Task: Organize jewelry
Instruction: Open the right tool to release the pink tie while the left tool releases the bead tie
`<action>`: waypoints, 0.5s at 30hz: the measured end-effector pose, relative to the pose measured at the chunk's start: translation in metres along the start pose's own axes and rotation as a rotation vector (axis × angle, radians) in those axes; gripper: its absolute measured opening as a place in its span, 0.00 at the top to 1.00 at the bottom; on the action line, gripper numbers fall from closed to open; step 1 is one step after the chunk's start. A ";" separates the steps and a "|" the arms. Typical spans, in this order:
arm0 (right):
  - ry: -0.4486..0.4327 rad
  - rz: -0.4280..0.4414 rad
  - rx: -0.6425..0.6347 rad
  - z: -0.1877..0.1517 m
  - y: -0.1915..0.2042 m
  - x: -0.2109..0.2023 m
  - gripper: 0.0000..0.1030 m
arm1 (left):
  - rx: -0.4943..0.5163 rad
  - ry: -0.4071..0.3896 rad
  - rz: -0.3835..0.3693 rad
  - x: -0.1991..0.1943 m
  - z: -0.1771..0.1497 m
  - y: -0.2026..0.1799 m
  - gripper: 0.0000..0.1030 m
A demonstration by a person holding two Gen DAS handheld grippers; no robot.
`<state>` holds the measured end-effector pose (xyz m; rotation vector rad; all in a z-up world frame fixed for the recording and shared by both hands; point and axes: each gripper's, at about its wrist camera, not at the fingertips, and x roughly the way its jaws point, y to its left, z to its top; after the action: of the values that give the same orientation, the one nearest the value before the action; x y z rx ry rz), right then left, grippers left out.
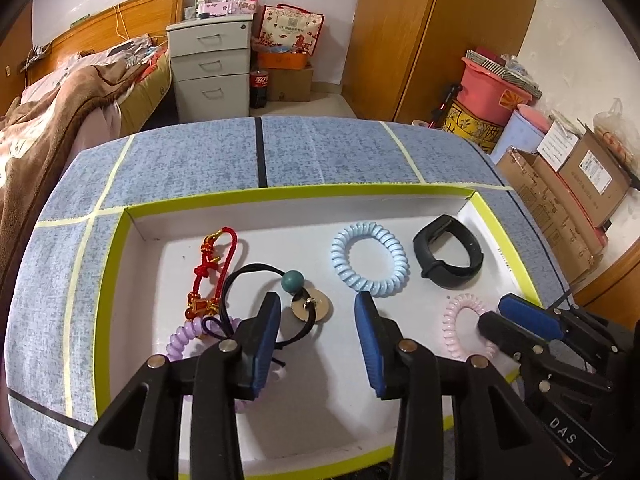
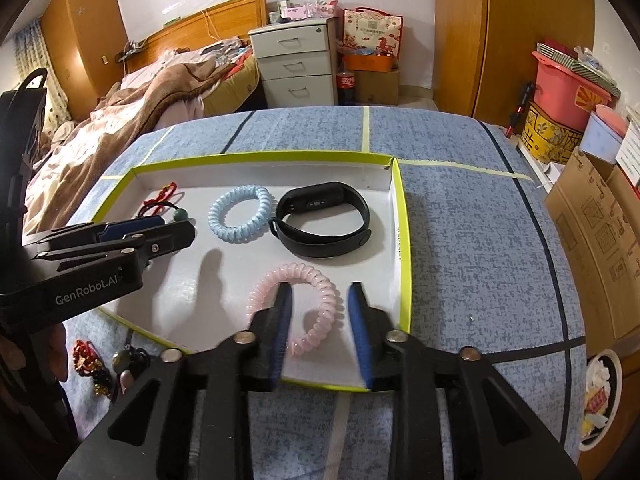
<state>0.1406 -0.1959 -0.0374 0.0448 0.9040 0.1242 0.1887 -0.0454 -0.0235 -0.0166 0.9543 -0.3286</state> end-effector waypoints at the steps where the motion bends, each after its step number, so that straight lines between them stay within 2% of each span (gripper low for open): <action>1: -0.003 0.001 -0.001 0.000 0.000 -0.001 0.68 | -0.001 -0.002 0.004 -0.002 0.000 0.000 0.59; 12: -0.050 0.011 0.011 -0.005 0.004 -0.024 0.68 | -0.002 -0.069 0.045 -0.037 -0.012 0.001 0.54; 15: -0.067 0.015 0.015 -0.008 0.005 -0.032 0.68 | -0.013 -0.088 0.026 -0.049 -0.017 0.003 0.54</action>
<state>0.1141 -0.1951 -0.0169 0.0691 0.8381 0.1298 0.1497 -0.0267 0.0052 -0.0300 0.8683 -0.2950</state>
